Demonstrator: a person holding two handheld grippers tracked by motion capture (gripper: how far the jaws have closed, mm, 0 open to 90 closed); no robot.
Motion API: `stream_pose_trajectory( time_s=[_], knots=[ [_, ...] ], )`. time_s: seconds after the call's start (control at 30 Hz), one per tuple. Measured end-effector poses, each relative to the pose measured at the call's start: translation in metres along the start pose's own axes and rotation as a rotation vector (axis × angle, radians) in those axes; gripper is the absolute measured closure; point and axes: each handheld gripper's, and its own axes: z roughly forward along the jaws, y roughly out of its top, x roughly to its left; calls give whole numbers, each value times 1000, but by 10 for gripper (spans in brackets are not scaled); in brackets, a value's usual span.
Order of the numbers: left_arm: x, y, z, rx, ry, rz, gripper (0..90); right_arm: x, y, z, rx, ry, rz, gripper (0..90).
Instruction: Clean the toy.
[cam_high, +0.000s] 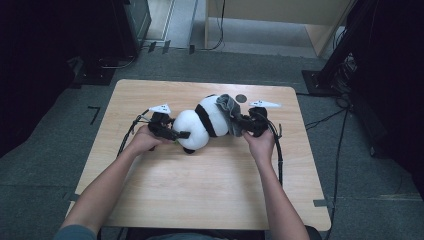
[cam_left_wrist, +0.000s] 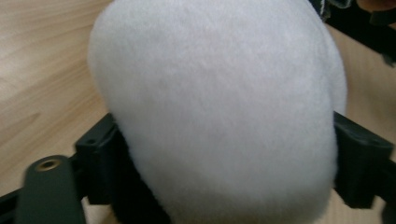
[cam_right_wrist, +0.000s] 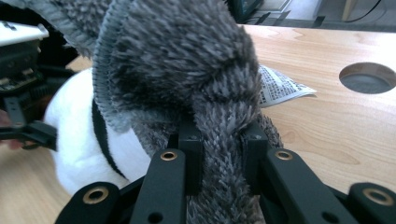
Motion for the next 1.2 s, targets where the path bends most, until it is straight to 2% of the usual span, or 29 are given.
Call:
stream_pose_trajectory(
  time_s=[0.07, 0.13, 0.2, 0.27, 0.33, 0.47, 0.53, 0.67, 0.77, 0.83, 0.87, 0.97, 1.1, 1.2],
  knots=[
    [-5, 1, -2, 1, 14, -10, 301, -2, 2, -3, 0, -10, 2, 768],
    [-12, 3, -2, 11, 34, -23, 362, -2, 3, -5, -4, -15, 10, 766],
    [-17, 3, -3, 5, 52, -36, 387, -1, 5, -9, -7, -34, -4, 765],
    [-19, 5, -5, 5, 41, -75, 422, -2, 7, -15, -12, -36, -7, 763],
    [-23, 5, -7, -3, 46, -76, 459, -2, 9, -23, -21, -37, -6, 763],
    [-29, 9, -14, -48, 53, -114, 479, 1, 14, -37, -43, -12, 16, 764],
    [-33, 12, -20, -87, 65, -119, 480, 7, 18, -43, -54, 3, 3, 764],
    [-41, 19, -29, -164, 81, -186, 480, 25, 26, -51, -51, 39, -29, 763],
    [-57, 23, -31, -177, 133, -177, 470, 40, 28, -52, -48, 72, -50, 761],
    [-66, 21, -31, -180, 166, -166, 463, 51, 27, -50, -35, 94, -73, 758],
    [-70, 18, -31, -185, 170, -181, 463, 56, 26, -48, -19, 100, -90, 758],
    [-73, 15, -32, -186, 159, -227, 466, 69, 21, -43, 17, 93, -130, 760],
    [-76, 17, -30, -196, 129, -267, 467, 75, 15, -36, 25, 111, -119, 761],
    [-81, 18, -25, -190, 136, -253, 467, 83, 13, -31, 27, 124, -122, 761]
  ],
)
